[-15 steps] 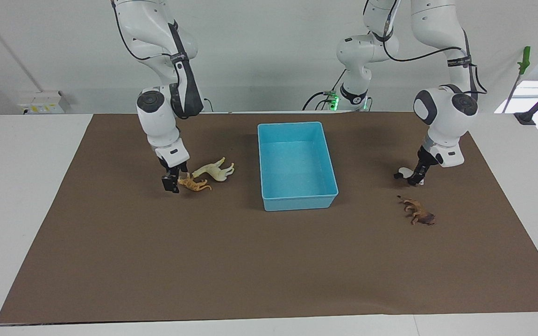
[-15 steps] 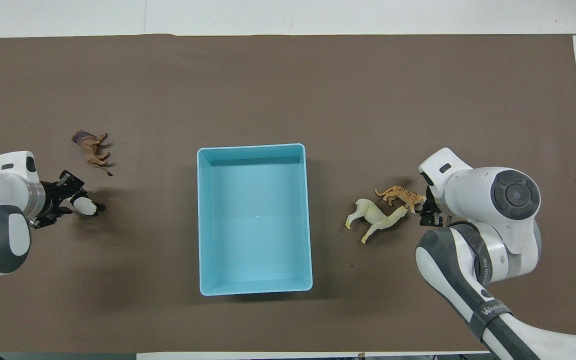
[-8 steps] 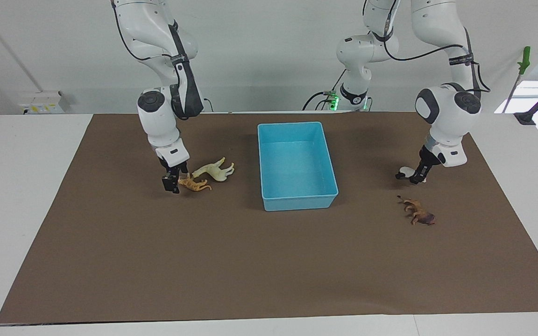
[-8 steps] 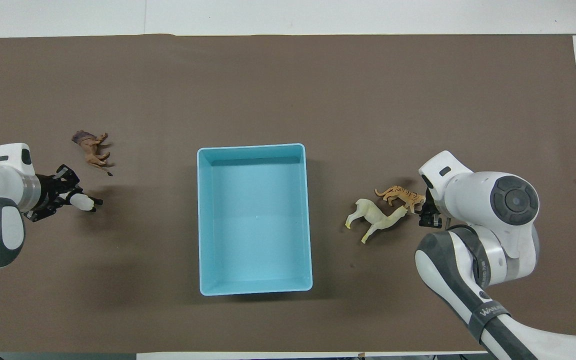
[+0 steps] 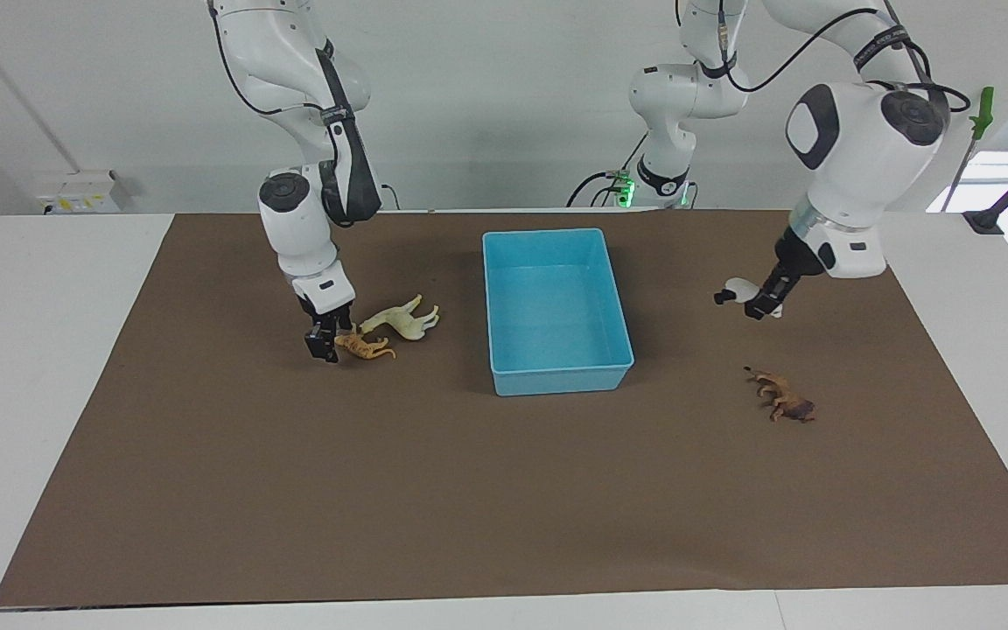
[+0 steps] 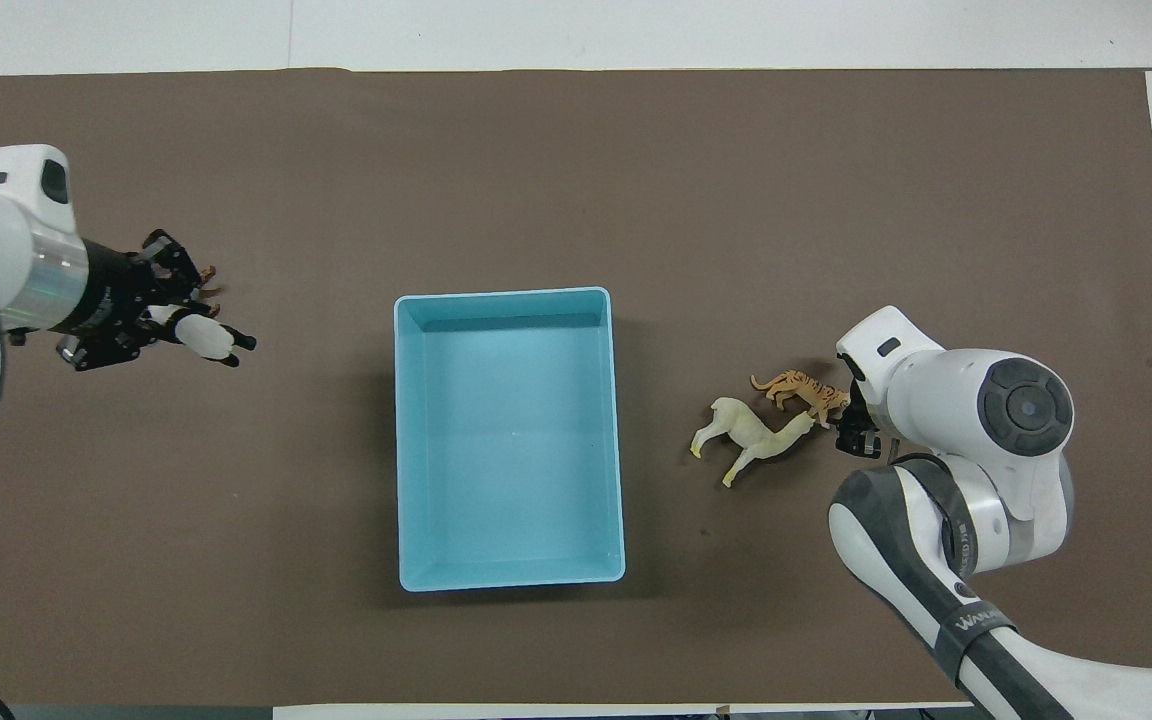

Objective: Put all toys into storage box
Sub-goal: 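Lift the panda with the left gripper and drop it into the box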

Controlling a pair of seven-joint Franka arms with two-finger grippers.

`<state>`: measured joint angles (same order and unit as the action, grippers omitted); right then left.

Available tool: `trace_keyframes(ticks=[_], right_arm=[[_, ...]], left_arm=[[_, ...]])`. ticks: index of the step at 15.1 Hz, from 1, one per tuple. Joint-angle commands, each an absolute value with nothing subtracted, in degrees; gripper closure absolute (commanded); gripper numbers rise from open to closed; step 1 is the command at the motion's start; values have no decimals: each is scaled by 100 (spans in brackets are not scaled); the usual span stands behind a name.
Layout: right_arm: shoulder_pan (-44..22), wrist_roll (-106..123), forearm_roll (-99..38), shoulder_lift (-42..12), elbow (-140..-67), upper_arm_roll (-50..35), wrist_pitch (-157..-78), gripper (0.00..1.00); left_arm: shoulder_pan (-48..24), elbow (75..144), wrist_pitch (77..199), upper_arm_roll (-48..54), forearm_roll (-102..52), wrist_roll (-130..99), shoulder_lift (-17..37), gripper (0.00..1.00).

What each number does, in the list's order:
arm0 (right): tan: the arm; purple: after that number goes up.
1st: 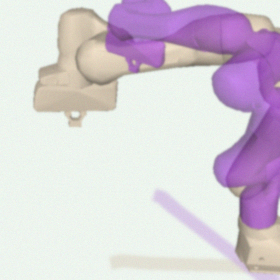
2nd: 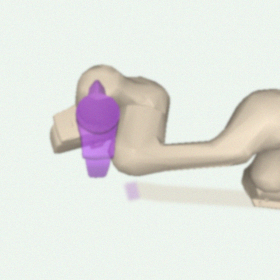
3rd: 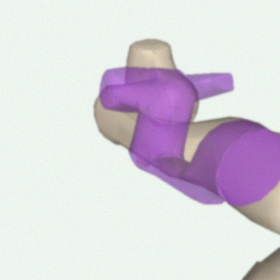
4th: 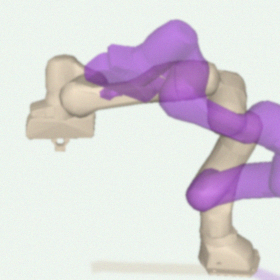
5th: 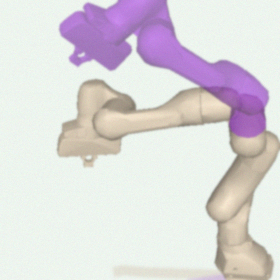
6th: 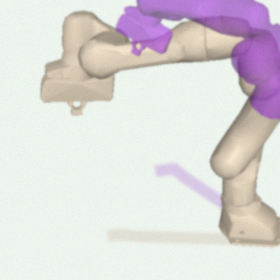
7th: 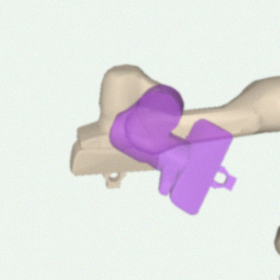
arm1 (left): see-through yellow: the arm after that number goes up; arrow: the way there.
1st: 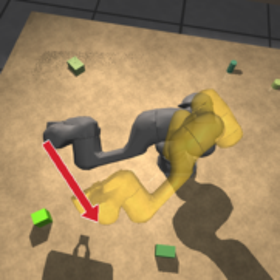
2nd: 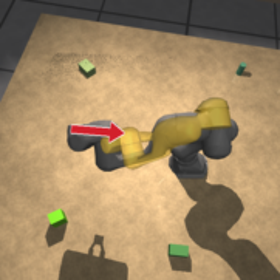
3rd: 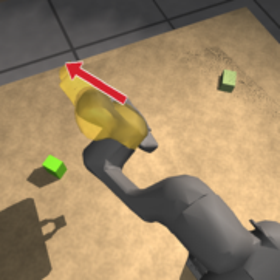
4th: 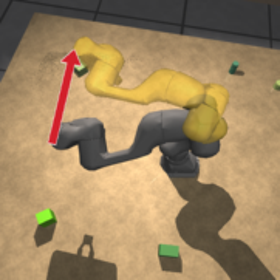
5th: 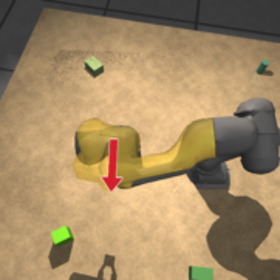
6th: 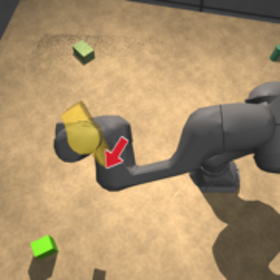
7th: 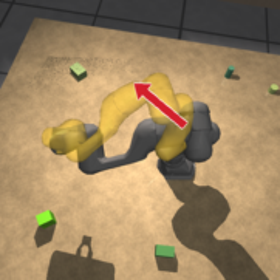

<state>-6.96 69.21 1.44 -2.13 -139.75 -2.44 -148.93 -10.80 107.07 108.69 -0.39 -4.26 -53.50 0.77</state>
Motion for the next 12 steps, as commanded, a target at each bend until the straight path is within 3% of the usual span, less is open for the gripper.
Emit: trace_keyframes(ticks=[1, 4, 6, 7, 8, 9, 12], right_arm=[[-607, 7128, 79, -193, -14071, -272, -15029, 17], [-589, 7119, 70, -185, -14098, -272, -15029, 25], [-519, 7110, 70, -185, -14115, -272, -15064, 35], [-527, 7102, 70, -193, -14115, -272, -15064, 38], [-519, 7093, 70, -193, -14115, -272, -15064, 41], [-519, 7093, 70, -193, -14115, -272, -15064, 47], [-519, 7058, 70, -193, -14115, -272, -15064, 56]], left_arm=[[-1930, 10897, 11011, -26, -483, -6263, 1, 100], [-2757, 12221, 12106, -26, -483, -6880, -482, 100], [-3118, 12637, 12698, -26, -483, -7328, -536, 100], [-3268, 12673, 12744, -26, -483, -7391, -527, 77], [-3278, 12648, 12683, -26, -483, -7392, -519, 23], [-3287, 12604, 12648, -35, -483, -7392, -501, 0], [-3086, 12297, 12193, -88, -422, -7235, -562, 0]])
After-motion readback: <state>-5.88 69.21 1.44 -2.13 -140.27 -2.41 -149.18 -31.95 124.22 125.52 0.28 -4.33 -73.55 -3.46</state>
